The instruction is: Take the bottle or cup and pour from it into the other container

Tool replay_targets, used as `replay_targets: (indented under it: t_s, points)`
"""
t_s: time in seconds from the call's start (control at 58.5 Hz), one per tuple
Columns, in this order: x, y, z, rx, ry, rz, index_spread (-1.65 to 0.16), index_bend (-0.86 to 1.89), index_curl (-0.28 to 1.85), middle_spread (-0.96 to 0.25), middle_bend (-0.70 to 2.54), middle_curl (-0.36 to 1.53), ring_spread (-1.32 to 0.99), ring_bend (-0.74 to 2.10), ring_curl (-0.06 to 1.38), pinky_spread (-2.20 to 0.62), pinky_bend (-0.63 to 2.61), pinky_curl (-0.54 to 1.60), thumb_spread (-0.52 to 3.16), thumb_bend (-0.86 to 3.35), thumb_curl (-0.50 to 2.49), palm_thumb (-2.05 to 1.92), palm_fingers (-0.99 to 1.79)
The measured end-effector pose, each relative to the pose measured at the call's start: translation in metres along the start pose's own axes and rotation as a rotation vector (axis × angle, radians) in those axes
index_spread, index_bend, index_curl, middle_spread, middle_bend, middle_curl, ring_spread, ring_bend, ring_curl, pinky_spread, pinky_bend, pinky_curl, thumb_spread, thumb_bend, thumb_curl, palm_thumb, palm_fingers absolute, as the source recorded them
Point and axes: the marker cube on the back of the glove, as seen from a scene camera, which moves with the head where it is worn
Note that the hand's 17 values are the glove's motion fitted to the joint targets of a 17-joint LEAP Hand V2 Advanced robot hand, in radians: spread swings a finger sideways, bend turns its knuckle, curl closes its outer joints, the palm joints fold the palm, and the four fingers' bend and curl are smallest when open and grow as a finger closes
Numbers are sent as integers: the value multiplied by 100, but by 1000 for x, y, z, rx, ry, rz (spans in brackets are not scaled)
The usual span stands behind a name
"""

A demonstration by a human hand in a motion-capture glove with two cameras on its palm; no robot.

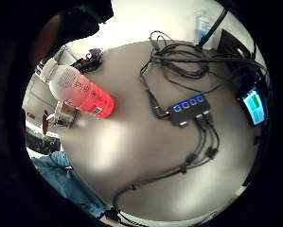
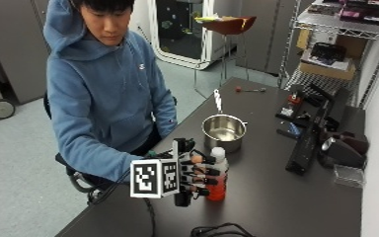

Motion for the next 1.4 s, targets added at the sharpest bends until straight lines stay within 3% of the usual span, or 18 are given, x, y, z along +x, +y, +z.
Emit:
replay_targets:
  t_s: [0.376, 0.53, 0.65, 0.684, 0.872, 1.128, 1.402]
  points:
    - [12, -27, 71, 17, -306, 62, -34, 10, 19, 4, 18, 33, 8, 50, 32, 22, 74, 31, 85, -3, 38, 69, 28]
    - [11, -36, 99, 72, -418, 75, -32, 13, 20, 7, 18, 32, 9, 55, 32, 22, 78, 31, 83, -2, 39, 78, 43]
    - [6, -43, 113, 146, -446, 86, -24, 21, 26, 5, 21, 34, 2, 54, 31, 16, 69, 28, 78, 3, 43, 95, 76]
    - [3, -45, 117, 162, -446, 90, -19, 23, 28, 4, 27, 36, -1, 55, 32, 11, 63, 27, 76, 5, 45, 102, 93]
    - [-14, -50, 136, 190, -437, 108, -12, 18, 35, -1, 29, 42, -9, 48, 36, -3, 54, 28, 47, -1, 54, 109, 110]
    - [-52, -49, 144, 127, -407, 73, -9, 17, 41, -3, 27, 46, -11, 46, 40, -9, 49, 30, 27, -3, 61, 110, 114]
    - [-110, -59, 121, 10, -188, -40, -9, 17, 43, -3, 25, 49, -12, 44, 43, -10, 48, 33, 21, -4, 66, 109, 115]
